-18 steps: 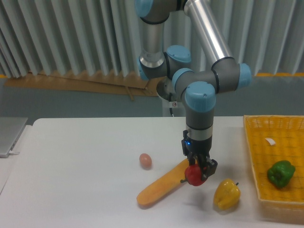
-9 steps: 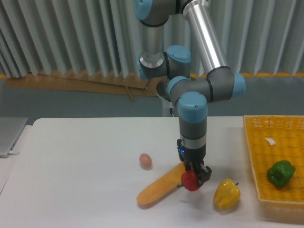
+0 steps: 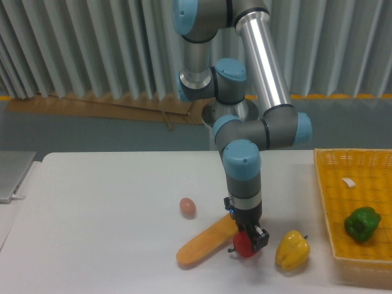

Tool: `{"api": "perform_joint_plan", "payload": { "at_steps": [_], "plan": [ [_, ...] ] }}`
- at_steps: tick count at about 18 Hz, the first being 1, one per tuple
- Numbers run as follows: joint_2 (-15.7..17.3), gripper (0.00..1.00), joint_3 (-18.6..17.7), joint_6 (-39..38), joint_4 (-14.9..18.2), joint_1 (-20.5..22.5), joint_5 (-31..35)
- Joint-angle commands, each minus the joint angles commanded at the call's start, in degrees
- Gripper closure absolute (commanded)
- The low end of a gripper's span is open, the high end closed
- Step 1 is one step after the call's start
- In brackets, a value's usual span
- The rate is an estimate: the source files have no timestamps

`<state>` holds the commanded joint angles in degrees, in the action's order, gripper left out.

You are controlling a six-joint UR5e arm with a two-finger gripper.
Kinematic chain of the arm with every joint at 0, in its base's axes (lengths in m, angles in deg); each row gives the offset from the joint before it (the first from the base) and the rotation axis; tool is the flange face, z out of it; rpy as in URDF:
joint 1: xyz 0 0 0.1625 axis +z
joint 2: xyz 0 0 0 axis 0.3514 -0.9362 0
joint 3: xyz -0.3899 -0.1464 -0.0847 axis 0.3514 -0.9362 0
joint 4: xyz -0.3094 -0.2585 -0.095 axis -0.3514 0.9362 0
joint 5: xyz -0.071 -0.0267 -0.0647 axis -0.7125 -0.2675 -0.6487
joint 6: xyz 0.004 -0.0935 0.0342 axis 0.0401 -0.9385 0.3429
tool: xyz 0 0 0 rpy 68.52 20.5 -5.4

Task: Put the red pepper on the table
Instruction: 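Lower the red pepper onto the table beside the bread and release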

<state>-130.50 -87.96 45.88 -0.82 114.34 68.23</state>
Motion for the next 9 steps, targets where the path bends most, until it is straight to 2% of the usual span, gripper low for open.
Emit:
{"api": "perform_joint_plan", "payload": {
  "at_steps": [4, 5, 8, 9],
  "plan": [
    [-0.18, 0.51, -0.18, 0.00, 0.00, -0.09, 0.09],
    [-0.18, 0.44, -0.09, 0.09, 0.00, -0.09, 0.09],
    [0.00, 0.41, -0.09, 0.09, 0.00, 0.00, 0.09],
    [-0.09, 0.36, -0.09, 0.09, 0.00, 0.00, 0.09]
  ]
}}
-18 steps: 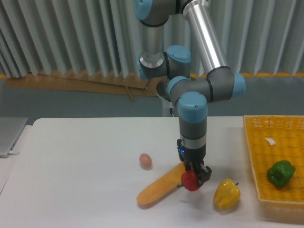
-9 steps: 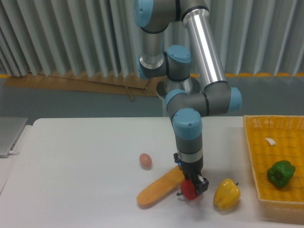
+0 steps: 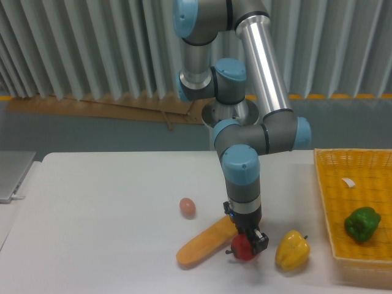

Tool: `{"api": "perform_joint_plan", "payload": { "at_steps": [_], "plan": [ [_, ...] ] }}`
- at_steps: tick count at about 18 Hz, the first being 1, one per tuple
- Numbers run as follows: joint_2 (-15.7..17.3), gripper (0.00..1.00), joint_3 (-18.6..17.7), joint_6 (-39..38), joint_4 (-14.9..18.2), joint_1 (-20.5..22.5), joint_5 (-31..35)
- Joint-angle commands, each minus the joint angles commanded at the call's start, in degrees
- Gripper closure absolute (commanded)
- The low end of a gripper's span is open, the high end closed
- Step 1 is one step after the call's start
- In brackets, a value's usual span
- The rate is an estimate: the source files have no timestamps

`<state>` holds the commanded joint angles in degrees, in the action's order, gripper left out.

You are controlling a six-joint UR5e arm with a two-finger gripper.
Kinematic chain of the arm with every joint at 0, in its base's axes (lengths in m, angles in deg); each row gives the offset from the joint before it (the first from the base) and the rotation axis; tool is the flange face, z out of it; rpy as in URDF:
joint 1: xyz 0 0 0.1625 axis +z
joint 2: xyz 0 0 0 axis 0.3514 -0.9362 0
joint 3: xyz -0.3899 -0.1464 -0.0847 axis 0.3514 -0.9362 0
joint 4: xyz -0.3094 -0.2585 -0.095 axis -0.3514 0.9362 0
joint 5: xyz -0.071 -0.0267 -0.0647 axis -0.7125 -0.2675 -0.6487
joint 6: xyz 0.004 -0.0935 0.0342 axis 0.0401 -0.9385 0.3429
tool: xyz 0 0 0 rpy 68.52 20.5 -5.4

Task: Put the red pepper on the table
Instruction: 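Lower the red pepper onto the table beside the bread and release, then raise the open gripper away from the red pepper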

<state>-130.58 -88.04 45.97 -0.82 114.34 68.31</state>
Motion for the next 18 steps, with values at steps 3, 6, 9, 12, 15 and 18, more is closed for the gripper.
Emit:
{"api": "perform_joint_plan", "payload": {
  "at_steps": [3, 6, 9, 12, 15, 18],
  "plan": [
    [0.09, 0.19, 0.00, -0.09, 0.00, -0.09, 0.00],
    [0.44, 0.00, -0.09, 0.00, 0.00, -0.09, 0.00],
    [0.61, 0.00, 0.87, -0.17, 0.00, 0.70, -0.09],
    [4.30, 0.00, 1.05, 0.53, 0.26, 5.08, -0.26],
    [6.41, 0.00, 2.11, 0.53, 1.05, 7.81, 0.17],
    [9.57, 0.00, 2.81, 0.53, 3.50, 9.40, -0.17]
  ]
}}
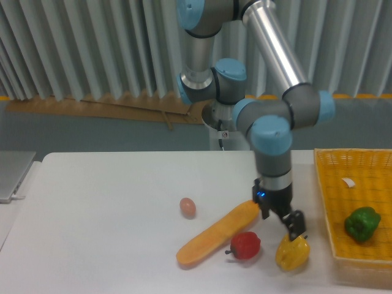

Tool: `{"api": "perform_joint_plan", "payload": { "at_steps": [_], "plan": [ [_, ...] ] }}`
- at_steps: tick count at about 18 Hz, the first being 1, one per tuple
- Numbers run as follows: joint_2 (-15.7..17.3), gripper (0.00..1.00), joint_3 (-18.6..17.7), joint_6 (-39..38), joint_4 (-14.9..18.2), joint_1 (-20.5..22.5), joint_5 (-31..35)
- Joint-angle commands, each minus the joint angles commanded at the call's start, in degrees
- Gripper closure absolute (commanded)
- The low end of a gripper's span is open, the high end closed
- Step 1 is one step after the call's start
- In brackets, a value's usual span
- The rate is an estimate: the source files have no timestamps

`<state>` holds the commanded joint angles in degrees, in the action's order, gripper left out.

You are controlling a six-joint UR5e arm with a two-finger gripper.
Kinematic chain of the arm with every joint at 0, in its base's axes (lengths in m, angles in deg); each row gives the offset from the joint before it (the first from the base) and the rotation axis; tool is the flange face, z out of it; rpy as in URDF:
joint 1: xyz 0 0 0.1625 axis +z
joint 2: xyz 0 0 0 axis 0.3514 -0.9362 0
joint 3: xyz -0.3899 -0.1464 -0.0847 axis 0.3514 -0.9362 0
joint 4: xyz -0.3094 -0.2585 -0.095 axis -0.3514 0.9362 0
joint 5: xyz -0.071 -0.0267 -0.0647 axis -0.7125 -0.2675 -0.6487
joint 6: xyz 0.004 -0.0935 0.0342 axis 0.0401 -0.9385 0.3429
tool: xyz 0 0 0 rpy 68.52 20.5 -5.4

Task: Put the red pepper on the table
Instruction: 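Raise the open gripper away from the red pepper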

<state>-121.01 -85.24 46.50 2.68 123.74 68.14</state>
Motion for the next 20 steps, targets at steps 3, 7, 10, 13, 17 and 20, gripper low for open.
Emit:
{"api": "perform_joint_plan", "payload": {
  "at_steps": [3, 7, 10, 13, 17, 20],
  "plan": [
    [2.38, 0.00, 0.09, 0.09, 2.47, 0.53, -0.18],
    [2.65, 0.00, -0.43, 0.09, 2.82, 1.06, -0.27],
    [2.73, 0.00, -1.05, 0.00, 2.83, 0.36, -1.92],
    [2.82, 0.00, -1.92, -0.26, 2.65, -0.25, -5.97],
    [2.82, 0.00, -2.36, -0.35, 2.38, -1.31, -5.63],
    [4.40, 0.00, -5.35, -0.62, 0.46, -1.31, -5.80]
  ]
}}
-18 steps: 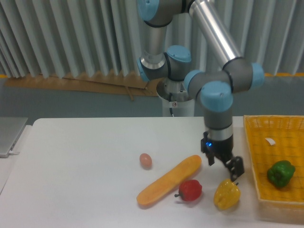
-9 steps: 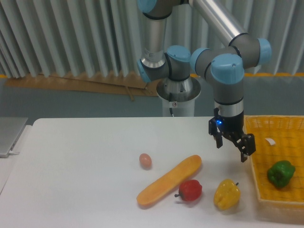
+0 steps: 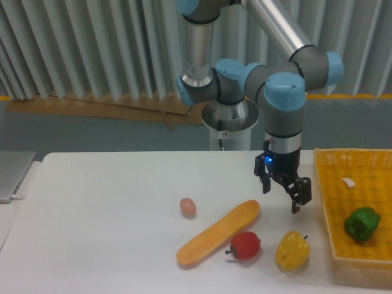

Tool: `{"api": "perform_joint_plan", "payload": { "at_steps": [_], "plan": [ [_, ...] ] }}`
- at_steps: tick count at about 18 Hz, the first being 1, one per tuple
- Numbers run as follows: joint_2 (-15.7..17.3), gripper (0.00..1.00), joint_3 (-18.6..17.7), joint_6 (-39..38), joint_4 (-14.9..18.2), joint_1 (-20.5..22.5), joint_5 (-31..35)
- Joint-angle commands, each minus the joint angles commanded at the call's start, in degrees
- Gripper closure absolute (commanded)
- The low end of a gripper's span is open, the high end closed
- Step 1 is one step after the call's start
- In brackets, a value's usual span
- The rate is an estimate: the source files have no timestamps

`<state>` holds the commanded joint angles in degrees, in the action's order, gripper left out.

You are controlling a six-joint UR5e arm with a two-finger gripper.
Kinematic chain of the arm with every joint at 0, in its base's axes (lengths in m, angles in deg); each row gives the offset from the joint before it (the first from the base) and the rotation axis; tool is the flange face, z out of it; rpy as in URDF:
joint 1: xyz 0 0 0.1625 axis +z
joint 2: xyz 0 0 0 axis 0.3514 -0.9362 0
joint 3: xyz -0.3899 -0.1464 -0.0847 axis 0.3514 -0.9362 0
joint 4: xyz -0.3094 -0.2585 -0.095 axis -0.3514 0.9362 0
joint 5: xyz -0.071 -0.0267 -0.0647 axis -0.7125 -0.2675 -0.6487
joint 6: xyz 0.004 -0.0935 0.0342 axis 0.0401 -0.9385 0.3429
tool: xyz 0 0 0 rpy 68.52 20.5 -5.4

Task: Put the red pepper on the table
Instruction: 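Raise the open gripper away from the red pepper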

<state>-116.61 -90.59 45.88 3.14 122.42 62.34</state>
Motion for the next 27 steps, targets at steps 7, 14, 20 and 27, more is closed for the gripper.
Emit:
{"api": "perform_joint_plan", "payload": {
  "at_steps": [7, 14, 20, 27],
  "plan": [
    [1.14, 0.00, 0.43, 0.00, 3.31, 0.17, -0.17],
    [5.10, 0.00, 5.96, 0.79, 17.21, 2.36, -2.01],
    [5.01, 0.00, 1.76, 10.72, 12.93, 6.07, -4.57],
    [5.19, 0.00, 1.05, 15.11, 11.15, 6.77, -4.83]
  ]
}}
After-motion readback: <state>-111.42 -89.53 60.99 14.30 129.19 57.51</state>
